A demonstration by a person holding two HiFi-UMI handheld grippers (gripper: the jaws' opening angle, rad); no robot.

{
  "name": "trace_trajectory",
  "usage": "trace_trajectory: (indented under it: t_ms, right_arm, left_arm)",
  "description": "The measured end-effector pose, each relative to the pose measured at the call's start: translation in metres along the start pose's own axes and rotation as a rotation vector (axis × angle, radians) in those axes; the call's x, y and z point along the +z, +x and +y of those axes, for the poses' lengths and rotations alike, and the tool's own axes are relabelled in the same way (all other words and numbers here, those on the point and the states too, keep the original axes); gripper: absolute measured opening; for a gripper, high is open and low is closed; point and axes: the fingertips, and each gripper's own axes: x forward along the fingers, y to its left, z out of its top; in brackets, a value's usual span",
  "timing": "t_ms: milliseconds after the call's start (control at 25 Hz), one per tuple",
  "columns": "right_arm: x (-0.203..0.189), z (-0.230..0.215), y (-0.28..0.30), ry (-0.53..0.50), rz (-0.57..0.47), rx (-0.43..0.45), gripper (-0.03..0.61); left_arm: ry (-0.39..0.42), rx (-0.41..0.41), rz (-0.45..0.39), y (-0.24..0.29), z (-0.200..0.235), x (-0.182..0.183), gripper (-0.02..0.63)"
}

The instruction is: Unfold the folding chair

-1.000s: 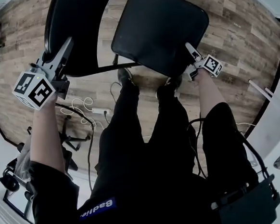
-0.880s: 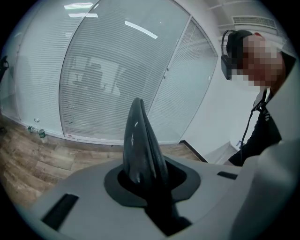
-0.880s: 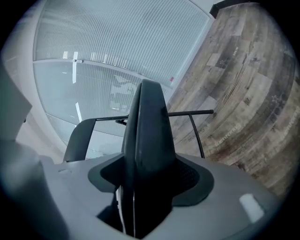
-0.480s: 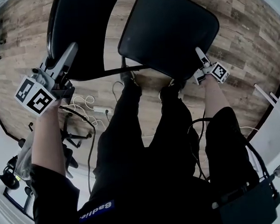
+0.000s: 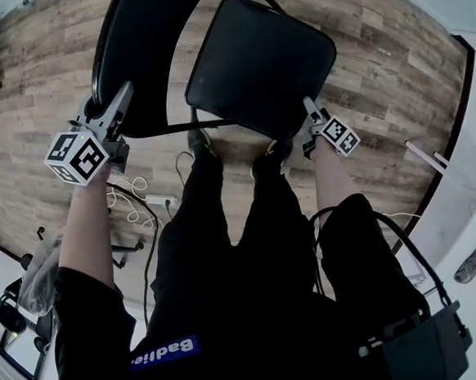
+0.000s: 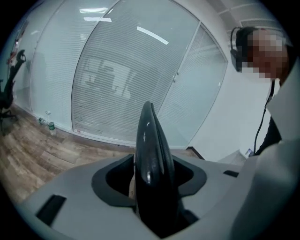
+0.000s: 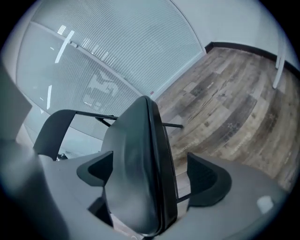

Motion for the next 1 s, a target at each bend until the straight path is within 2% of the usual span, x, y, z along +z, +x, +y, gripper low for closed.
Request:
trace_trajectory:
  t_ms: [80, 160, 360, 520, 680, 760, 1000]
  right_arm:
    - [0.002, 0.020, -0.027, -0.057, 0.017, -0.033, 0.460]
    - [0.013, 0.046, -0.052, -0.137, 0.046, -0.030, 0.460]
    - [-0.018, 0.119, -0.152, -0.289, 0.180, 0.032, 0.460]
    - [-0.018, 0.161, -0.213, -0.356, 0.205, 0.050, 0.460]
    - [-0.019, 0.203, -0.270, -0.387, 0.173, 0.088, 0.459]
    - [-0.030, 0.231, -0.287, -0.402, 0.166, 0.134, 0.459]
    - [-0.061, 0.339, -0.337, -0.426, 0.177, 0.434, 0.456]
  left_arm:
    - [0.047, 0.045, 0.008, -0.002, 0.002, 0.005, 0.208]
    - [0.070, 0.079, -0.001, -0.003, 0.001, 0.017, 0.218]
    - [0.036, 0.181, 0.035, -0.078, -0.008, 0.021, 0.218]
    - [0.018, 0.201, 0.035, -0.118, -0.022, 0.031, 0.218]
    - [0.055, 0.167, 0.064, -0.147, -0.062, 0.019, 0.218]
    - [0.047, 0.135, 0.070, -0.157, -0.080, 0.018, 0.218]
    - [0.021, -0.104, 0.059, -0.175, -0.174, 0.011, 0.218]
